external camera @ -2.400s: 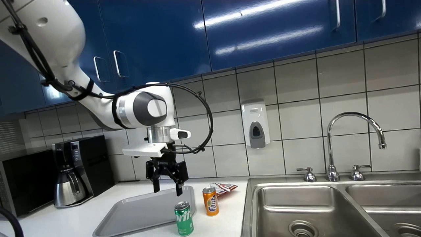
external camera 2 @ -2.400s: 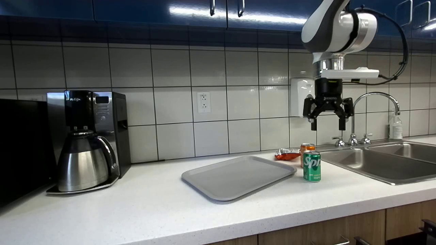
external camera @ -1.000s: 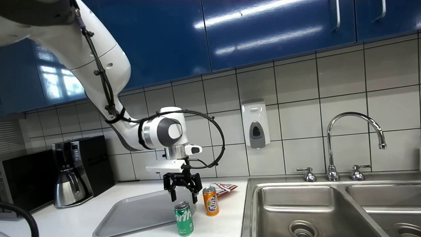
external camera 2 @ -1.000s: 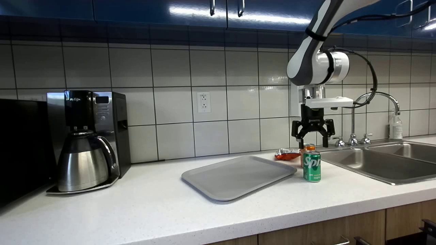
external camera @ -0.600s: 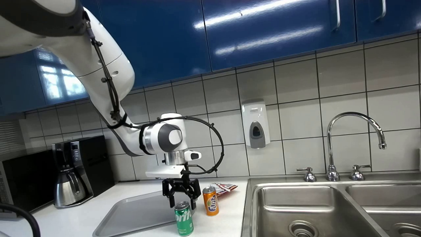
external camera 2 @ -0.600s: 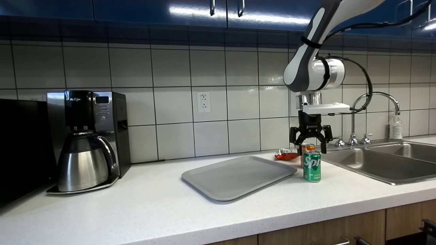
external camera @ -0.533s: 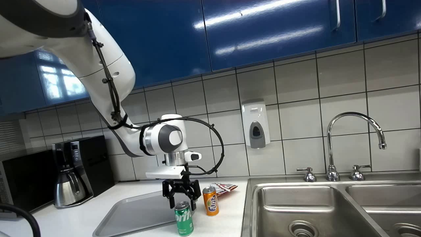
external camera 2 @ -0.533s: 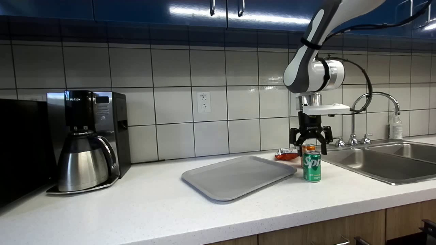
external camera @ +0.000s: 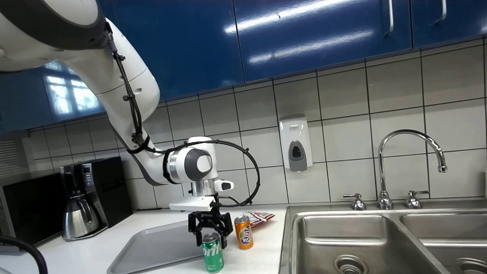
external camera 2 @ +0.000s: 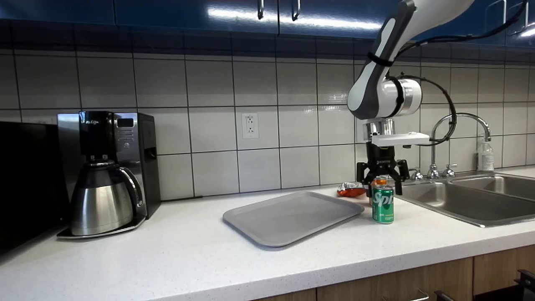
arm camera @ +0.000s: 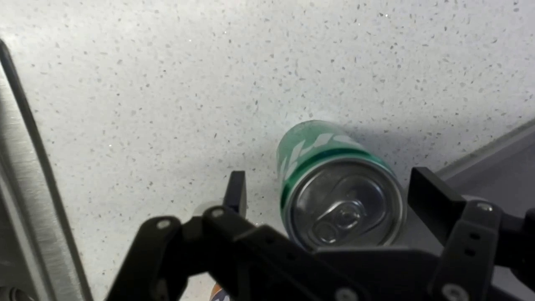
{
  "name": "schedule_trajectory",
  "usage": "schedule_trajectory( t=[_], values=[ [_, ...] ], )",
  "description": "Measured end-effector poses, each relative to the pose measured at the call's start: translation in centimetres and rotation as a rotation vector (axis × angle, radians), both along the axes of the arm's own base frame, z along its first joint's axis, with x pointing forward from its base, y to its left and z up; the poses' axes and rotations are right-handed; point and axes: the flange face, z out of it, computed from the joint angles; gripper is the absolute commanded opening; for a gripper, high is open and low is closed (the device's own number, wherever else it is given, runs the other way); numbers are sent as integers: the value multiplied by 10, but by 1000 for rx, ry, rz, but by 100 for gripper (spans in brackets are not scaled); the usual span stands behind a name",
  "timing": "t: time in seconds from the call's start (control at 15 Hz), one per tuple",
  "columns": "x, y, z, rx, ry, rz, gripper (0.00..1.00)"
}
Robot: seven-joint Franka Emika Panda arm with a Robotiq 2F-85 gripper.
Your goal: Put the green and orange cans on the tray
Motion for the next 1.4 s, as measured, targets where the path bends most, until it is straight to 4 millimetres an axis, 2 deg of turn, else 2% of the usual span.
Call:
schedule_trajectory(
  t=[0.67, 0.73, 0.8, 0.87, 1.07, 1.13, 1.4],
  values=[
    [-1, 1, -8, 1, 15, 1, 100],
    [-1, 1, -8, 1, 15, 3, 75],
    [-1, 2, -8, 1, 15, 4, 74],
    [-1, 3, -8, 1, 15, 5, 67],
    [-1, 4, -8, 2, 15, 8, 42],
    [-1, 4, -8, 2, 15, 9, 38],
    [-1, 4, -7, 2, 15, 17, 38]
  ],
)
